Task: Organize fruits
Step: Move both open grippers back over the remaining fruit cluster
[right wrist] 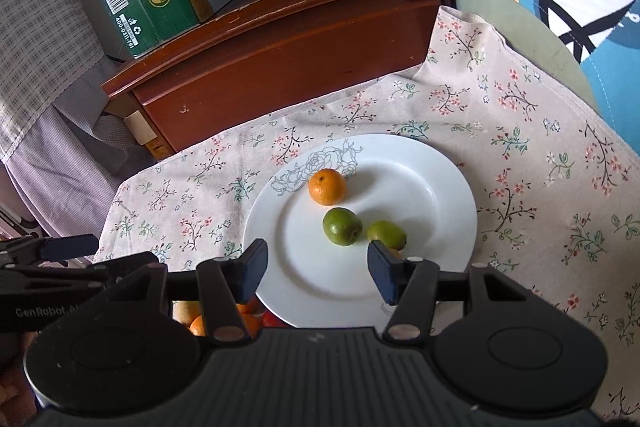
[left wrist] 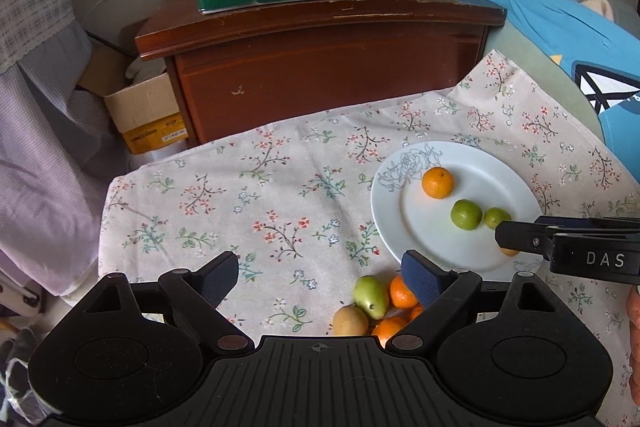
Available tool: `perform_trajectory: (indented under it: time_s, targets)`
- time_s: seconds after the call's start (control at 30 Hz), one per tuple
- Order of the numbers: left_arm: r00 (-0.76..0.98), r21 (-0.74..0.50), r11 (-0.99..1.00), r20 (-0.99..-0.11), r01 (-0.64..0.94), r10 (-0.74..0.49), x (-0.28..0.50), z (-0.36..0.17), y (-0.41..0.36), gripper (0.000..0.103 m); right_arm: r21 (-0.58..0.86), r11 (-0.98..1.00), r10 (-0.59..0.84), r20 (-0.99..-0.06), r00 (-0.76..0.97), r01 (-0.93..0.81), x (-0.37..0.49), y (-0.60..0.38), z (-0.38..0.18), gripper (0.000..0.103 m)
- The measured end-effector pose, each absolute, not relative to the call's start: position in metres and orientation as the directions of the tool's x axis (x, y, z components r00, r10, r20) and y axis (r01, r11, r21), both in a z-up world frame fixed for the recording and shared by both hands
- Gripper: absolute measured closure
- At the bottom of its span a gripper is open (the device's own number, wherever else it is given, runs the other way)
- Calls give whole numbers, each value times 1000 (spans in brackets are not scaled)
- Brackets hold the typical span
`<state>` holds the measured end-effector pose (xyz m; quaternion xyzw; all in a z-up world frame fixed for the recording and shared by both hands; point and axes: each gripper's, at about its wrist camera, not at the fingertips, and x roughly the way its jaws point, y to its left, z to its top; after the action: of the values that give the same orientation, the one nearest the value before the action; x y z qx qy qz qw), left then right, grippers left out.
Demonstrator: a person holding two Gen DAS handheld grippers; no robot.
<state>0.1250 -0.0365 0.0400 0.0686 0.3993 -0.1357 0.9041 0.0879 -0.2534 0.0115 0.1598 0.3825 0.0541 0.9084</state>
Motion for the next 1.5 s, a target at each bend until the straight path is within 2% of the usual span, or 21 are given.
perform_trajectory:
  time_s: [0.1,0.2,0.43,0.93,1.2,1.33,1.5]
  targets:
    - [640,-9,961,-744,278,-192,123,43,-23,12,326,945,237,-680,693,-3,83,-246,11,47]
    - [642,-20,966,-744,257,-186,118,43,-9,7,326,945,262,-684,681,-36,78,-237,10,47]
    - [608,-67,956,-758,285,-234,100,30,10,7,326,939,319,-696,644,-114,62,-222,2,47]
    - [542,-29,925,-803,379,-248,88,-16,21,8,319,922,386,-735,557,-218,56,-200,-21,47]
    - [542,-15,897,-792,441,-280,85,-29,17,9,314,921,388,-740,549,-228,60,-195,-29,47]
    - [537,-39,886,-782,462,-315,87,-31,16,13,320,921,388,-747,540,-221,64,-194,-34,51]
    - [534,-50,869,-772,493,-347,88,-33,12,28,315,919,395,-750,531,-239,66,-191,-38,58]
